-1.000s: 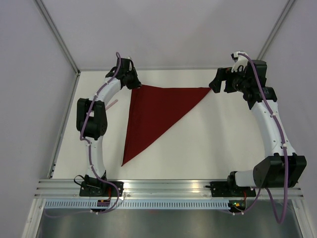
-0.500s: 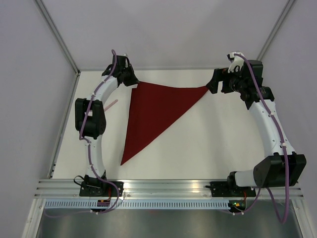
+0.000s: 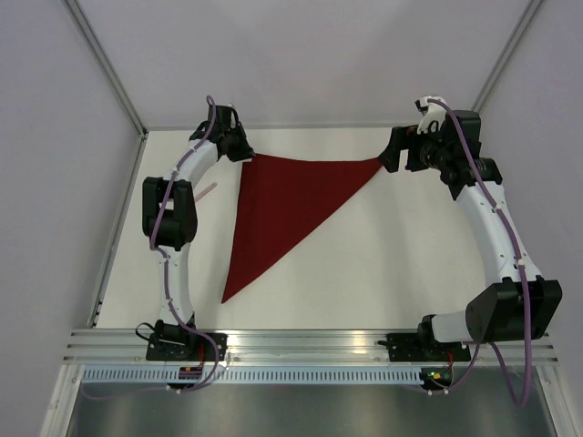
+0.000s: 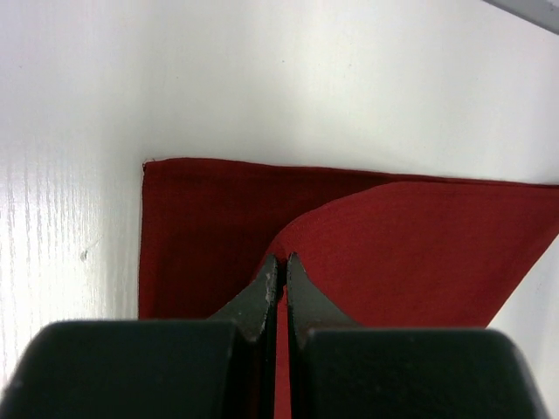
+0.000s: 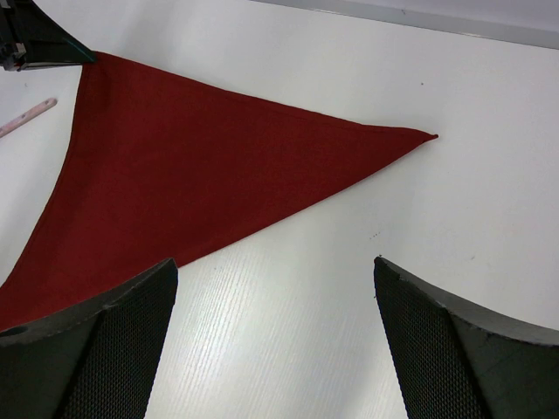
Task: Fold the napkin, place the utensils inside, and roll it up
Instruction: Fold the napkin
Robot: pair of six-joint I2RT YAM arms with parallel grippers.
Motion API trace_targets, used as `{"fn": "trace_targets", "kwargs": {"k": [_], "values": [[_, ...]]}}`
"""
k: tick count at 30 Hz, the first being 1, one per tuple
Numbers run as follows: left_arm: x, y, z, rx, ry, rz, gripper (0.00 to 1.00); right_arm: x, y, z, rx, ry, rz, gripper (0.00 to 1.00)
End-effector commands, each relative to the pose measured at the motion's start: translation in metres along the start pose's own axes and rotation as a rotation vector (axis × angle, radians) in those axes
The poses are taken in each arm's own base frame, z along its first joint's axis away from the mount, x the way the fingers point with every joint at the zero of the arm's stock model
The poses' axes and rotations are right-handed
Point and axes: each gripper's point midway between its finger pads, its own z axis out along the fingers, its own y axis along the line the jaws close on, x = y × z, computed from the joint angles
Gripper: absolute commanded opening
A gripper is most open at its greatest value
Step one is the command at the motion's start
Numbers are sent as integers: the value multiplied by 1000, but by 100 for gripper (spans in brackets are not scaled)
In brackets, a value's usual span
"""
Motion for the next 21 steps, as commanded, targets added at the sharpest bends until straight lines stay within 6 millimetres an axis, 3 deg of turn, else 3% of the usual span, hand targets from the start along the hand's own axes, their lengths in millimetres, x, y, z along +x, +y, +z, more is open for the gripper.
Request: {"fn": "trace_targets", "kwargs": {"k": [1, 14, 16, 18, 21], "values": [[-17, -7, -4, 41, -20, 17, 2, -9, -1, -2, 22, -16, -4, 98], [-18, 14, 13, -6, -22, -10, 2, -4, -1, 0, 18, -3, -4, 98], [-18, 19, 16, -23, -27, -13, 11, -3, -1, 1, 17, 1, -4, 98], [-22, 27, 16, -50, -42, -17, 34, -2, -1, 1, 14, 3, -4, 98], [-28, 42, 13, -104, -73, -23, 54, -2, 0, 1, 12, 6, -6, 98]]}}
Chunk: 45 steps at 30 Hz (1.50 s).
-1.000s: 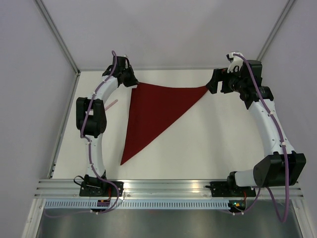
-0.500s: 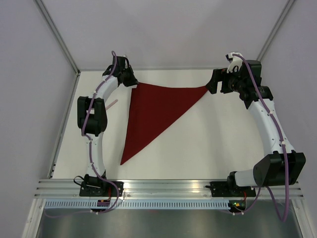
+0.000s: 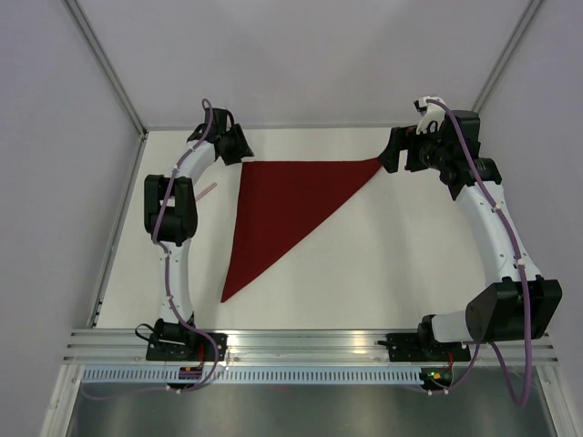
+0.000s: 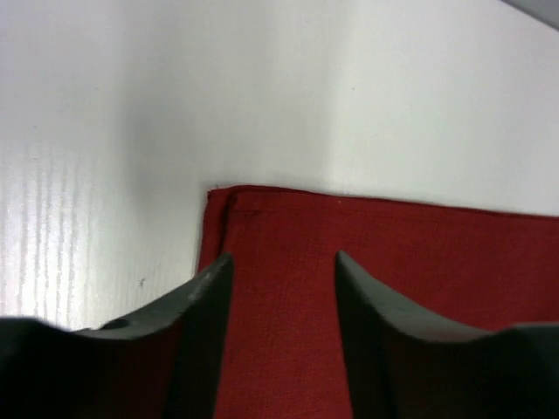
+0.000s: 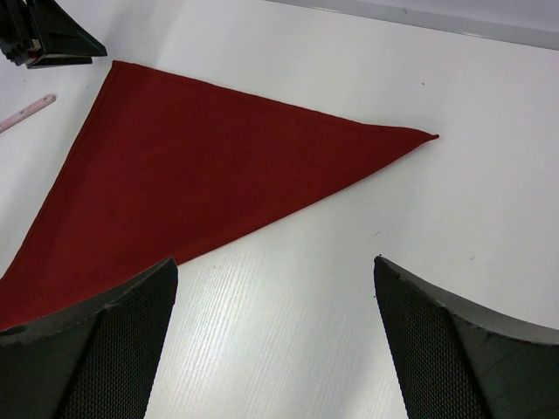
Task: Fold the napkin, place the utensils inside, and roll it up
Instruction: Fold the napkin, then grab a utensil with the left arm
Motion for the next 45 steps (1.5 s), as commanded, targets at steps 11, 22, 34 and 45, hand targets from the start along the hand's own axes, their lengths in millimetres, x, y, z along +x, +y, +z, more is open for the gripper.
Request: {"fn": "trace_targets", "kwargs": {"k": [11, 22, 34, 45], "values": [[2, 76, -89, -367, -239, -290, 61, 1, 3, 1, -5, 12, -7, 98], [50, 130, -137, -669, -378, -773, 55, 4, 9, 2, -35, 14, -9, 98], [54, 149, -128, -798, -400, -1051, 60, 7, 15, 4, -64, 23, -7, 98], [57, 159, -104, -847, -391, -1231, 62, 12, 17, 9, -90, 41, -30, 98]]}}
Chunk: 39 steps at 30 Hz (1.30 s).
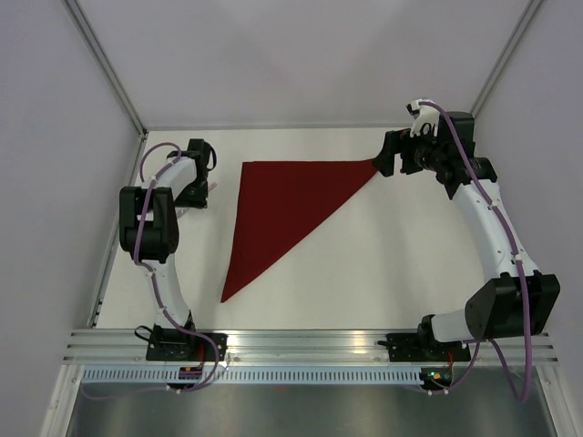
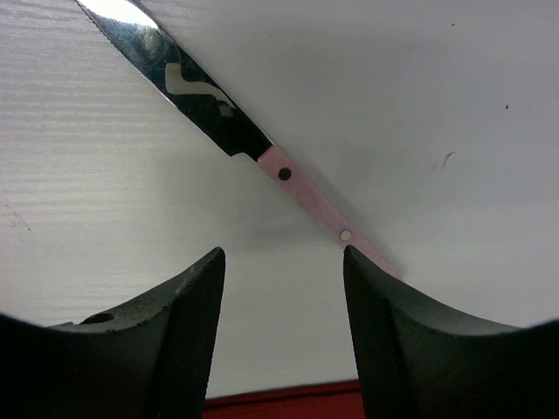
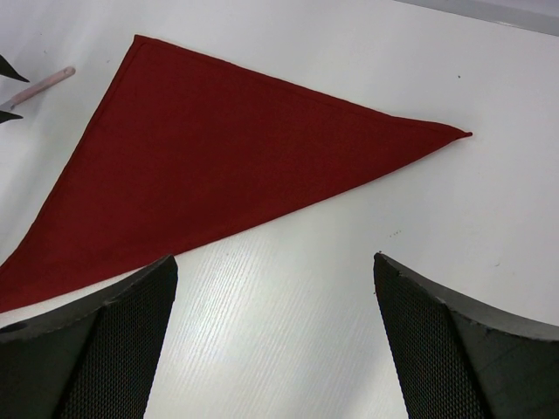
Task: Fold the napkin, place the utensils inside, and roll it up
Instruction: Grab a utensil with the left arm
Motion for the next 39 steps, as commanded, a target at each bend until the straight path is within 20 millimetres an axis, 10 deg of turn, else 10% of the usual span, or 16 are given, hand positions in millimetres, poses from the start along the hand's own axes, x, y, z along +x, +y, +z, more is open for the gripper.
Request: {"fn": "trace_targets", "kwargs": {"k": [1, 17, 33, 39], "values": [[-3, -13, 0, -14, -2, -110, 62, 5, 4, 3, -23, 17, -10, 98], [-4, -1, 34, -131, -17, -90, 57, 12, 3, 11, -40, 45, -12, 98], [-1, 12, 48, -182, 61, 135, 4, 11, 10, 10, -57, 43, -20, 98], [-1, 11, 42, -138, 83, 342, 2, 10, 12, 8, -65, 40, -21, 98]]}}
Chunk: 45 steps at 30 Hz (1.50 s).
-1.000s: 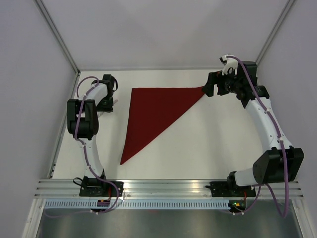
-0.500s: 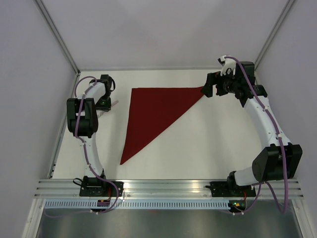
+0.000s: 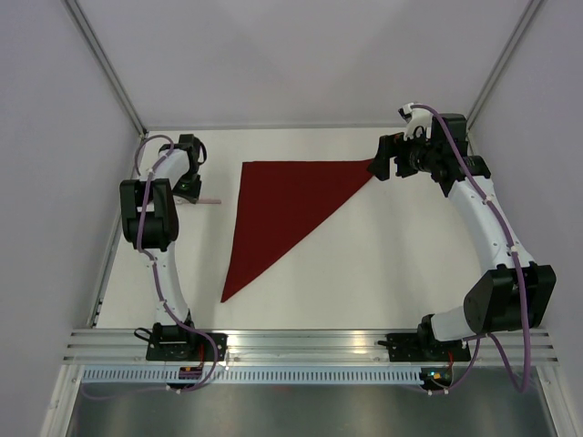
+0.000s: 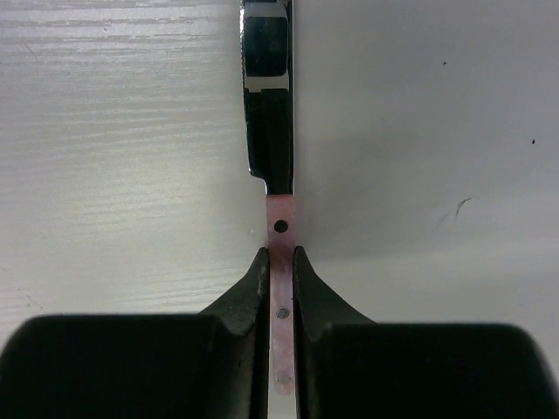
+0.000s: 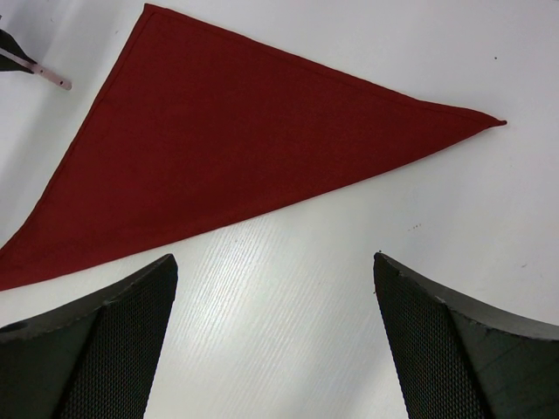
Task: Fold the napkin, place the utensils inside, and roll it up
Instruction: Grab a utensil with the left arm, then place the utensil onto the napkin
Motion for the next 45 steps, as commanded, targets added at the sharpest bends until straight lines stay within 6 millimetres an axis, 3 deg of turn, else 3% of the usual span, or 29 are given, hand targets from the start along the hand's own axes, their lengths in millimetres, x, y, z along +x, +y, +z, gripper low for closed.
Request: {"fn": "trace_targets", "kwargs": {"k": [1, 7, 13, 20, 24, 28, 31, 34, 40, 45], "values": [[8, 12, 9, -17, 32, 214, 2, -8, 7, -6, -15, -24, -19, 98], [3, 14, 3, 70, -3, 444, 2, -6, 9, -6, -21, -19, -19, 98], [8, -18, -19, 300, 15, 657, 2, -6, 10, -7, -24, -20, -20, 98], [2, -47, -67, 531, -17, 890, 2, -5, 11, -7, -29, -17, -20, 98], [16, -60, -116, 684, -89, 1049, 2, -5, 11, -7, -29, -17, -18, 98], [48, -67, -173, 892, -124, 1299, 2, -6, 11, -8, -27, -20, -21, 98], [78, -59, -210, 1046, -100, 1440, 2, -8, 10, -10, -20, -29, -26, 98], [120, -41, -234, 1154, -54, 1605, 2, -10, 11, -12, -14, -40, -29, 98], [195, -1, -243, 1214, -24, 1923, 2, -11, 10, -13, -8, -45, -28, 98], [239, 19, -242, 1223, 15, 2060, 2, -10, 9, -12, -3, -47, -30, 98]]}}
